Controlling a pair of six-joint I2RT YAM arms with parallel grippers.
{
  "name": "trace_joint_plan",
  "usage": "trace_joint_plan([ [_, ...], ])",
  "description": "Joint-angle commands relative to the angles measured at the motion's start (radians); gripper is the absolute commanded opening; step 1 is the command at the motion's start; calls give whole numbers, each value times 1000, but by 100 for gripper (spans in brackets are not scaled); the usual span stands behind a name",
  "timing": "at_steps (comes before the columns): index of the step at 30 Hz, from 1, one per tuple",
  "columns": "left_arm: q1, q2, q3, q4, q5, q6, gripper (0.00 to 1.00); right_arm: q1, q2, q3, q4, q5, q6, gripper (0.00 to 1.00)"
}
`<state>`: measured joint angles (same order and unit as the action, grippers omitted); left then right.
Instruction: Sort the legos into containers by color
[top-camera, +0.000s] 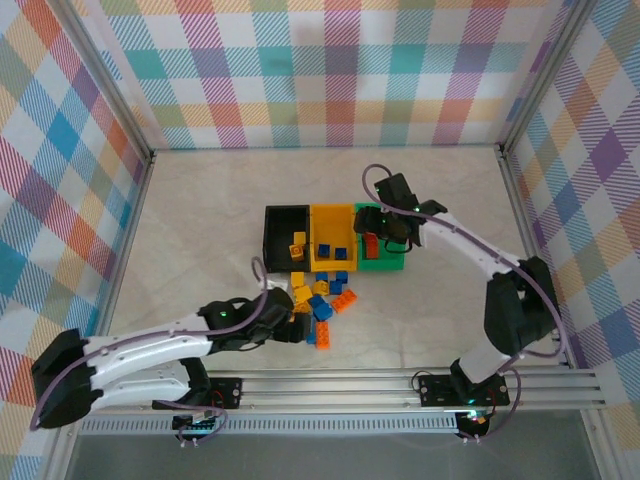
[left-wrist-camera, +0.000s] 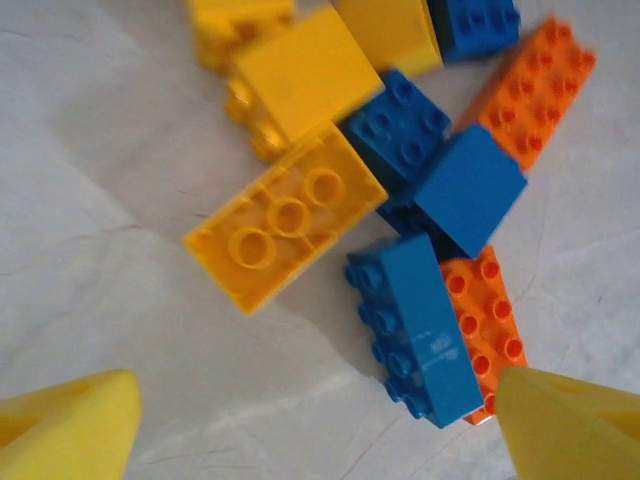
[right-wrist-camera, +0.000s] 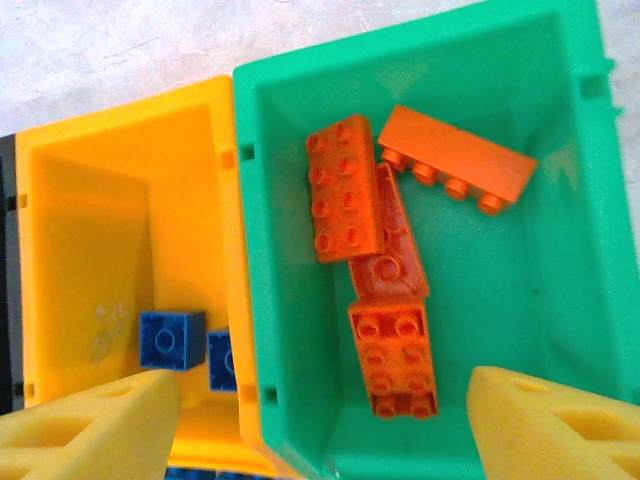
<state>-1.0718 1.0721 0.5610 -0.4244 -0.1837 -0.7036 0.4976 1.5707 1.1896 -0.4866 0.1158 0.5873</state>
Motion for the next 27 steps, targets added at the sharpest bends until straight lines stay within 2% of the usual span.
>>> trace_joint_plan([
  [1, -59, 108, 69, 91, 10, 10, 85, -1, -71, -54, 30, -18, 6, 76],
  [6, -83, 247, 105, 114, 28, 16, 72, -2, -124, -89, 42, -26, 5, 76],
  [10, -83, 309, 123, 103, 14, 20, 56, -1, -148, -99, 49, -33, 10, 76],
  [12, -83, 310, 122, 96, 1, 22, 50, -1, -161, -105, 53, -33, 11, 76],
  [16, -83, 318, 113, 90, 3, 27, 47, -1, -170, -108, 57, -34, 11, 76],
  [21, -83, 327, 99, 80, 1, 21, 30, -1, -181, -117, 60, -30, 15, 77],
  [24, -83, 286, 103, 39, -20, 15, 22, -1, -188, -123, 61, -30, 19, 77],
  [27, -83, 202, 118, -23, -44, 8, 20, -2, -200, -135, 62, -36, 26, 76],
])
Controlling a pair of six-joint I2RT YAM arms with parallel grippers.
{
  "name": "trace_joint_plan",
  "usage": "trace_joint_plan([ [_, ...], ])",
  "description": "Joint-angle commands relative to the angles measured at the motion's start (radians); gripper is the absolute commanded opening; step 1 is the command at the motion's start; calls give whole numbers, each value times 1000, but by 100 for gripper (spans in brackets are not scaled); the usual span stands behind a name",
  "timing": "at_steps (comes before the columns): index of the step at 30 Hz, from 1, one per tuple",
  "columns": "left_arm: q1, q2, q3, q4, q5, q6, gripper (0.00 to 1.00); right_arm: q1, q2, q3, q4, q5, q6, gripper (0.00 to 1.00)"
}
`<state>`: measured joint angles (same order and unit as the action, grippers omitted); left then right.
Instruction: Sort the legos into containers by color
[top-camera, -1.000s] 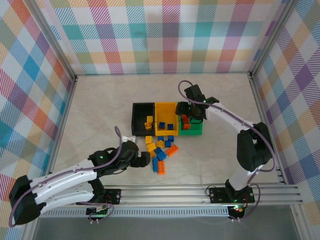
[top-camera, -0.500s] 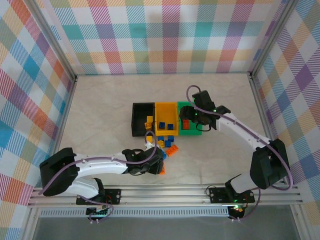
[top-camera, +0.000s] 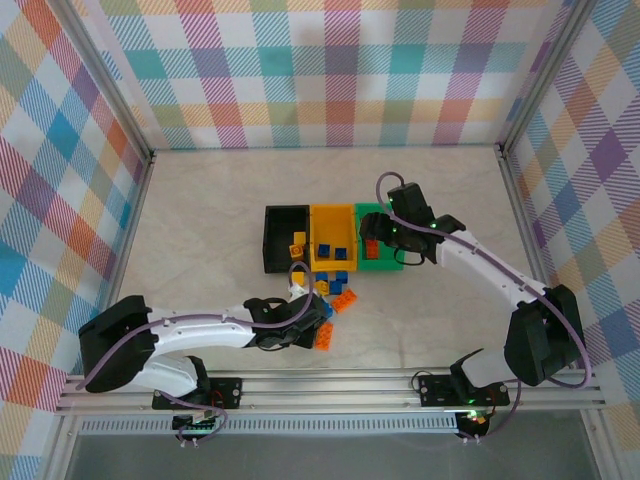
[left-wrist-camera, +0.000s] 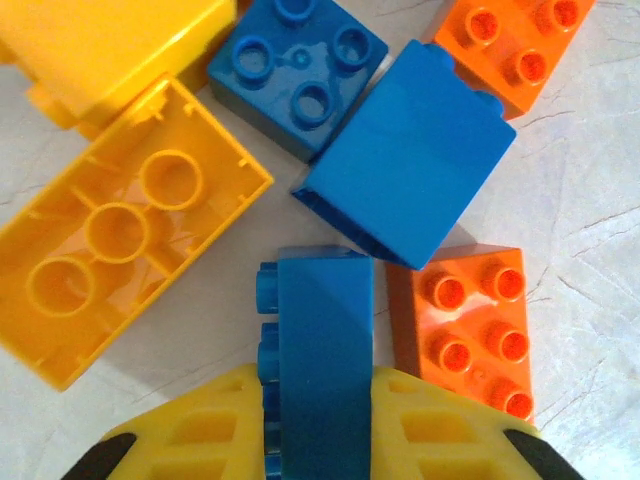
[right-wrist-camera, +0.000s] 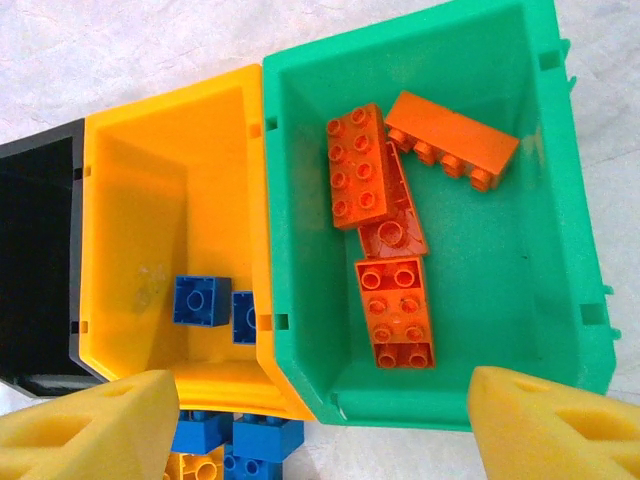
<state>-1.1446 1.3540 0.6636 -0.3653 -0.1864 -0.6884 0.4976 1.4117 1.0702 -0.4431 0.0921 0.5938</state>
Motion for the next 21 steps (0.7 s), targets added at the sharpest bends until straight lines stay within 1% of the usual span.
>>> trace_joint_plan([
  [1, -10, -109, 24, -105, -50, -7, 20, -2, -46, -21, 18, -12, 23, 77],
  [5, -4, -214, 104, -203, -100, 25, 20, -1, -99, -87, 19, -34, 38, 76],
  [7, 38, -212, 171, -223, -102, 68, 20, -1, -135, -138, 23, -44, 48, 76],
  [9, 119, -168, 245, -201, -56, 120, 19, -1, -175, -196, 28, -50, 61, 76],
  [11, 185, -94, 330, -171, -23, 169, 19, 0, -207, -248, 30, -56, 73, 76],
  [14, 262, 83, 483, -141, 17, 227, 16, 1, -240, -302, 22, -61, 82, 76],
  [17, 324, 272, 637, -152, 36, 256, 12, 9, -263, -337, 21, -76, 85, 76],
  [21, 369, 463, 789, -179, 25, 269, 12, 63, -275, -351, 5, -86, 81, 76],
])
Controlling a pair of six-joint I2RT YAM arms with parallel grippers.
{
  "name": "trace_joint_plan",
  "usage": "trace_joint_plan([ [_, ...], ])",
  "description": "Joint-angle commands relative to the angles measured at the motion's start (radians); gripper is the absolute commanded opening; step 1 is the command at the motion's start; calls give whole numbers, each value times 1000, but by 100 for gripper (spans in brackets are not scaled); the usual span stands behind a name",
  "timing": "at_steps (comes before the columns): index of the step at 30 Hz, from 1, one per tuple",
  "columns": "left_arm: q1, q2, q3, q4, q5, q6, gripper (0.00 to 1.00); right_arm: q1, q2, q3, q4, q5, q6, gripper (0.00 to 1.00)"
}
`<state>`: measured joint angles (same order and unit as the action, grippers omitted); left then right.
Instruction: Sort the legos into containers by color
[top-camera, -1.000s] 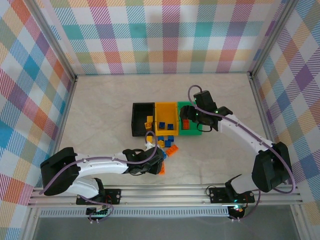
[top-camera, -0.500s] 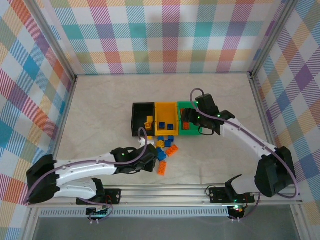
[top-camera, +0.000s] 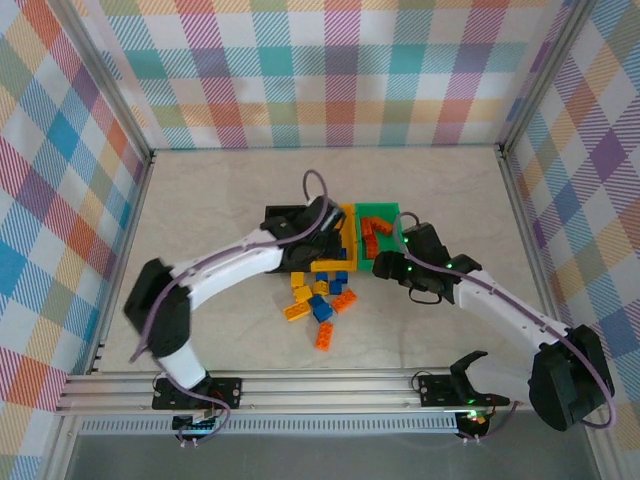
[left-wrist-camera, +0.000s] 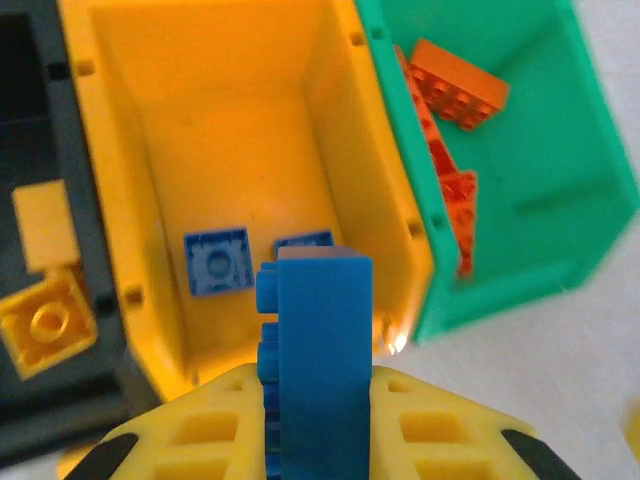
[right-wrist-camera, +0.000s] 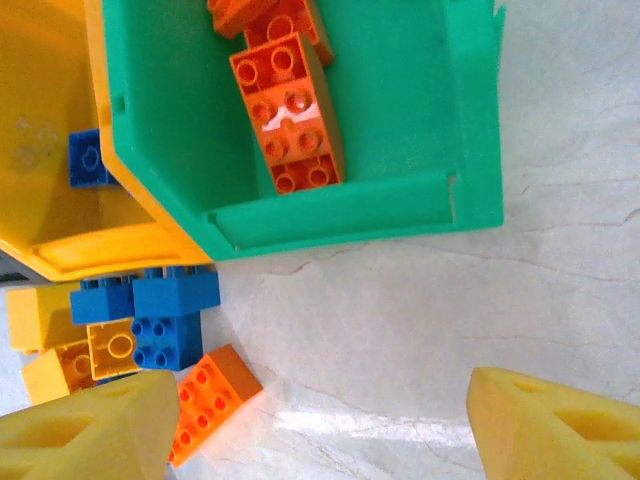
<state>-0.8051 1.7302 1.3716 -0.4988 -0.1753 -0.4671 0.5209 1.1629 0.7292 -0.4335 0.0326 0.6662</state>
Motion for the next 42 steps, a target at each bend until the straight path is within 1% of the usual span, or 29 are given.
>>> trace_joint_plan([
  [1, 35, 118, 106, -53, 11, 48, 12, 62, -28, -12, -8, -25, 10, 76],
  [3, 45, 178, 161, -70, 5, 43, 14, 122, -33, -23, -8, -31, 35, 76],
  [4, 47, 194, 177, -73, 5, 38, 17, 149, -36, -27, -10, -25, 48, 76],
  [7, 48, 215, 223, -84, 3, 30, 38, 281, -48, -50, -8, 20, 120, 77],
  [10, 48, 197, 250, -91, 5, 25, 56, 422, -34, -59, 1, 88, 208, 78],
  [11, 48, 182, 255, -93, 2, 25, 63, 460, -20, -52, 0, 111, 229, 78],
  [12, 49, 159, 255, -92, 0, 24, 70, 502, 0, -38, -3, 136, 248, 78],
  [15, 54, 53, 220, -69, 14, 9, 87, 603, 96, 24, -17, 200, 289, 80],
  [19, 55, -156, 102, -35, -12, -1, 99, 677, 227, 88, 2, 209, 322, 81],
  [23, 59, -412, -66, -43, -121, -5, 100, 716, 352, 159, 0, 214, 324, 81],
  [26, 64, -591, -211, -74, -210, -23, 100, 720, 419, 194, 5, 214, 323, 81],
  [29, 72, -732, -335, -121, -256, -49, 100, 720, 488, 241, -40, 228, 315, 80],
  [31, 70, -801, -402, -149, -271, -64, 100, 719, 533, 266, -85, 230, 312, 77],
  [33, 72, -862, -452, -189, -279, -84, 100, 719, 560, 263, -99, 220, 317, 71],
  [36, 72, -936, -524, -210, -253, -104, 100, 720, 549, 227, -89, 219, 322, 60],
  [39, 71, -995, -586, -218, -225, -126, 100, 719, 502, 175, -79, 234, 331, 48],
  [42, 72, -1034, -630, -217, -189, -142, 100, 719, 436, 107, -58, 233, 346, 33],
])
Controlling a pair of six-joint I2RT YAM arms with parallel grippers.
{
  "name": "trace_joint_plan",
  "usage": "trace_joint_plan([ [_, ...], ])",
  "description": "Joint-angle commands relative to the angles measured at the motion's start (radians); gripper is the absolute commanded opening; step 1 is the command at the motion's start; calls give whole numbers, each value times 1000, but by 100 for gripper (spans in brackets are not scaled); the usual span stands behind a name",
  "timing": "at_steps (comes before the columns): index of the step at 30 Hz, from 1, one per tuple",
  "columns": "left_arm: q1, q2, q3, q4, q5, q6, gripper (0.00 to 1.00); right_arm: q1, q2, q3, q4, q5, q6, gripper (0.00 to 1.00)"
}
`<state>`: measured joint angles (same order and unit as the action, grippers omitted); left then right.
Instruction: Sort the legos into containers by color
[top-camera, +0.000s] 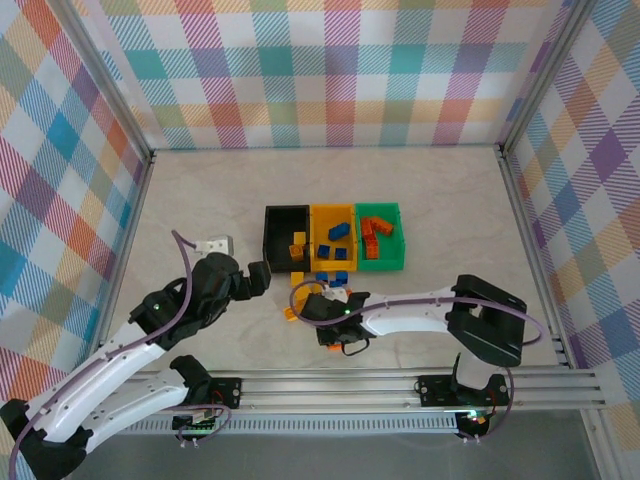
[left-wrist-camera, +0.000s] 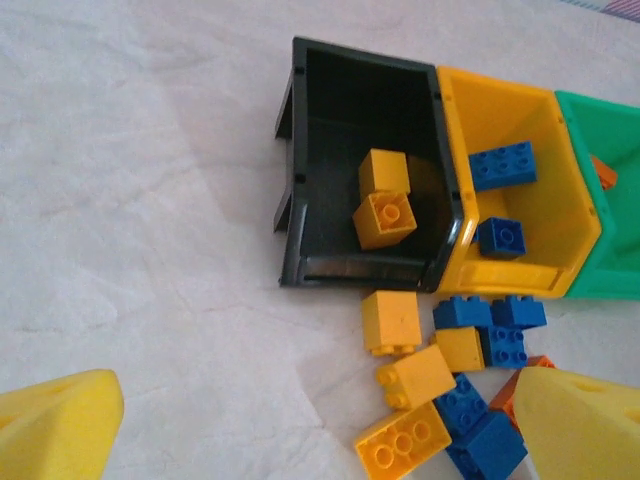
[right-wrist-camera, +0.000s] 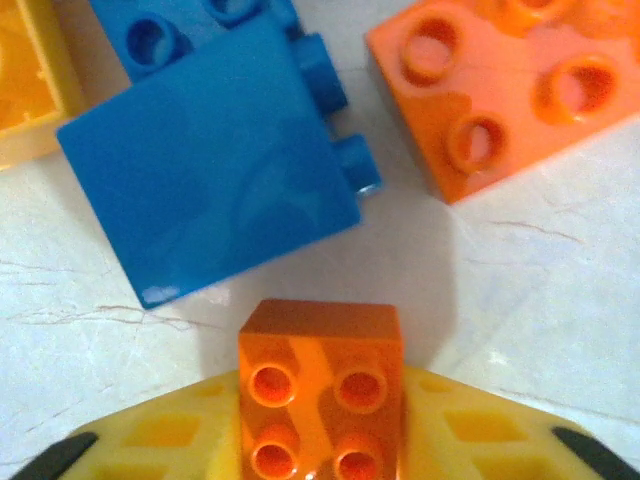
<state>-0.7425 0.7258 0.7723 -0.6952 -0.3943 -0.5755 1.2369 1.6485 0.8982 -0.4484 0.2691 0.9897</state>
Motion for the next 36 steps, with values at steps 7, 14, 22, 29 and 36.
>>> trace_joint_plan([
  [7, 9, -39, -105, 39, 156, -42, 100, -18, -364, -159, -121, 78, -1, 18],
  [14, 1, 11, -182, 144, 262, -50, 100, -452, -473, -45, -93, -46, -295, 16],
  [22, -33, 127, -208, 212, 269, -81, 100, -726, -60, 291, -34, -122, -449, 19],
  [29, -50, 206, -197, 239, 290, -49, 100, -764, 102, 475, -82, -151, -456, 65],
  [36, -148, 438, -124, 287, 262, 10, 100, -760, -74, 331, -26, -203, -420, 78],
])
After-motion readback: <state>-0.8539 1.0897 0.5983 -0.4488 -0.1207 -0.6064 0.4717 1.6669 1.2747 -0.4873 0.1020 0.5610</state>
